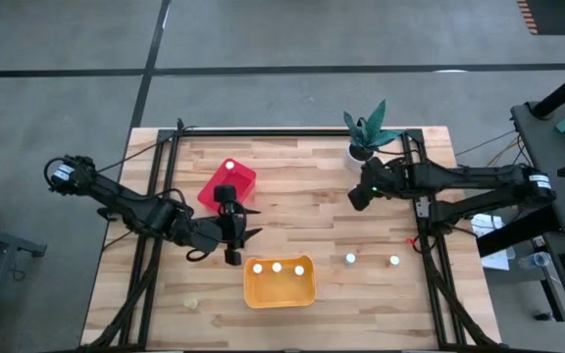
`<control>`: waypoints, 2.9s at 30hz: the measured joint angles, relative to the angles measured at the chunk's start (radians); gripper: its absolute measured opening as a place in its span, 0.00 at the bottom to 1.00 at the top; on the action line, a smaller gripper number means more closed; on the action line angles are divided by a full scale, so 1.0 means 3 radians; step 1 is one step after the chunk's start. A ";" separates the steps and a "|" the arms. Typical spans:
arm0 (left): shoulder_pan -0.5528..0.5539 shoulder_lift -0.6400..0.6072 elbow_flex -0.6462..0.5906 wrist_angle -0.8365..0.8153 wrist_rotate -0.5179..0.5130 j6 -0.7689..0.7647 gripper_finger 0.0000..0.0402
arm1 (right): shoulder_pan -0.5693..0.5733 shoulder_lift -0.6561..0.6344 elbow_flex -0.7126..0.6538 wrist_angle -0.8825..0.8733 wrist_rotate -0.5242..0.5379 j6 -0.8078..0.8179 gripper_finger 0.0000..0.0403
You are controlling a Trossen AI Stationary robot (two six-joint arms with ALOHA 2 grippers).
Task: Pick and place medicine bottles into bin by pill shape (circle, oval)
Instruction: Put the white capsule bottle into the red bin
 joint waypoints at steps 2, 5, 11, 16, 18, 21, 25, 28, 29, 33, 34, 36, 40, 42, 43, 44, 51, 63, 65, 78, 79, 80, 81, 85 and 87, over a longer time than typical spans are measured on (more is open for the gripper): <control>0.0001 0.0000 0.0000 0.0020 -0.0002 0.0001 0.44 | -0.0093 0.0136 0.0000 -0.0014 -0.0011 -0.0007 0.44; 0.0001 0.0000 0.0000 0.0035 -0.0001 0.0001 0.44 | -0.0196 0.0341 -0.0001 -0.0011 -0.0026 -0.0067 0.44; 0.0001 0.0000 -0.0039 0.0051 -0.0001 0.0001 0.44 | -0.0307 0.0606 -0.0001 0.0019 -0.0102 -0.0149 0.44; 0.0001 0.0000 -0.0123 0.0065 -0.0001 0.0000 0.44 | -0.0315 0.0672 -0.0001 0.0070 -0.0137 -0.0158 0.44; 0.0001 0.0000 -0.0152 0.0085 -0.0001 -0.0001 0.44 | -0.0314 0.0667 -0.0001 0.0118 -0.0196 -0.0229 0.44; 0.0001 0.0000 -0.0168 0.0136 0.0001 0.0000 0.44 | -0.0313 0.0661 -0.0001 0.0126 -0.0270 -0.0248 0.41; 0.0001 0.0000 -0.0168 0.0136 0.0000 0.0000 0.44 | -0.0313 0.0661 -0.0003 0.0150 -0.0247 -0.0141 0.34; 0.0001 0.0000 -0.0168 0.0139 0.0000 0.0000 0.44 | -0.0313 0.0661 -0.0003 0.0152 -0.0248 -0.0125 0.34; 0.0001 0.0000 -0.0168 0.0138 0.0000 0.0000 0.44 | -0.0313 0.0661 -0.0003 0.0157 -0.0248 -0.0097 0.35; 0.0001 0.0000 -0.0168 0.0138 0.0000 -0.0001 0.44 | -0.0313 0.0661 -0.0019 0.0178 -0.0248 -0.0071 0.44; 0.0001 0.0000 -0.0168 0.0137 0.0000 0.0000 0.44 | -0.0313 0.0661 -0.0029 0.0185 -0.0248 -0.0071 0.46; 0.0001 0.0000 -0.0168 0.0137 0.0000 0.0000 0.44 | -0.0313 0.0661 -0.0053 0.0214 -0.0248 -0.0069 0.50; 0.0001 0.0000 -0.0168 0.0137 0.0000 -0.0001 0.44 | -0.0313 0.0661 -0.0124 0.0267 -0.0248 -0.0006 0.57; 0.0001 0.0000 -0.0168 0.0137 0.0000 -0.0001 0.44 | -0.0313 0.0661 -0.0163 0.0330 -0.0247 -0.0004 0.59; 0.0001 0.0000 -0.0168 0.0137 0.0000 -0.0001 0.44 | -0.0313 0.0661 -0.0187 0.0372 -0.0248 -0.0003 0.60; 0.0001 0.0000 -0.0168 0.0137 0.0000 0.0000 0.44 | -0.0313 0.0661 -0.0212 0.0423 -0.0248 -0.0003 0.61; 0.0001 0.0000 -0.0168 0.0137 0.0000 -0.0001 0.44 | -0.0313 0.0661 -0.0396 0.0710 -0.0264 -0.0004 0.61; 0.0001 0.0000 -0.0168 0.0138 0.0000 -0.0003 0.44 | -0.0312 0.0661 -0.0484 0.0751 -0.0265 -0.0009 0.40; 0.0001 0.0000 -0.0168 0.0138 0.0000 -0.0004 0.44 | -0.0312 0.0661 -0.0484 0.0756 -0.0260 -0.0015 0.34; -0.0001 0.0000 -0.0202 0.0137 0.0000 -0.0091 0.44 | -0.0198 0.0575 -0.0349 0.0723 -0.0272 -0.0168 0.33; 0.0002 0.0000 -0.0211 0.0138 0.0001 -0.0093 0.44 | -0.0163 0.0573 -0.0317 0.0730 -0.0272 -0.0184 0.33; 0.0004 0.0000 -0.0221 0.0135 0.0001 -0.0094 0.44 | -0.0119 0.0573 -0.0287 0.0742 -0.0272 -0.0201 0.33; 0.0006 0.0000 -0.0234 0.0146 0.0000 -0.0095 0.44 | -0.0073 0.0573 -0.0257 0.0762 -0.0272 -0.0235 0.33; 0.0018 0.0000 -0.0388 0.0393 0.0013 -0.0091 0.44 | 0.0170 0.0573 -0.0197 0.1067 -0.0274 -0.0417 0.33; 0.0029 -0.0006 -0.0467 0.0501 0.0037 -0.0095 0.44 | 0.0297 0.0573 -0.0194 0.1260 -0.0276 -0.0515 0.33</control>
